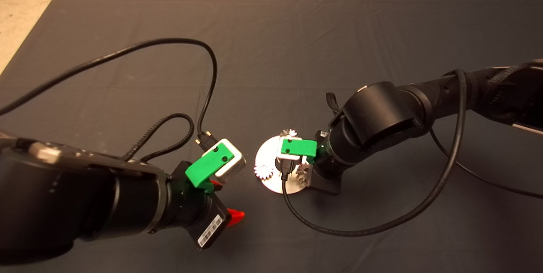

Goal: Install three planetary gears onto the carrier pins

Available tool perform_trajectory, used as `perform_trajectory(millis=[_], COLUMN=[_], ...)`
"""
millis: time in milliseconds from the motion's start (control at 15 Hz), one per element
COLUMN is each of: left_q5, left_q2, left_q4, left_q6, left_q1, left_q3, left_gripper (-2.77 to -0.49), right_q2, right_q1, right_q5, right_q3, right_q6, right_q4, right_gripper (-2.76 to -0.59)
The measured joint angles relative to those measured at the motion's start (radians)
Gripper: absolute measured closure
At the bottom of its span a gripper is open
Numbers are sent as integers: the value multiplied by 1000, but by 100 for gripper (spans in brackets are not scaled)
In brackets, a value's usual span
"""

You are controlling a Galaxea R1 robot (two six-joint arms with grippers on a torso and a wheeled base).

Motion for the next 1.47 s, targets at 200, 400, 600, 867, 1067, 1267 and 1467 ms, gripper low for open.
perform_trajectory(millis=[200,400,600,867,1067,1267,1467], left_q5=[0,0,-1,-2,-2,-3,-3], left_q2=[0,0,0,0,0,-8,-15], left_q4=[0,0,0,4,7,8,17], left_q6=[0,0,0,0,0,0,0], left_q1=[0,0,0,0,0,0,0], left_q3=[0,0,0,0,0,0,0], left_gripper=[-146,-146,-146,-146,-146,-146,-146], right_q2=[0,0,0,0,0,-1,-2], right_q1=[0,-3,-13,-14,-14,-14,-14], right_q5=[0,0,0,-1,-1,0,1], right_q3=[-22,-27,-29,-29,-29,-29,-28], right_q6=[-8,-15,-18,-18,-18,-18,-18], right_q4=[0,0,0,0,0,0,0], right_gripper=[-94,-94,-94,-94,-94,-94,-94])
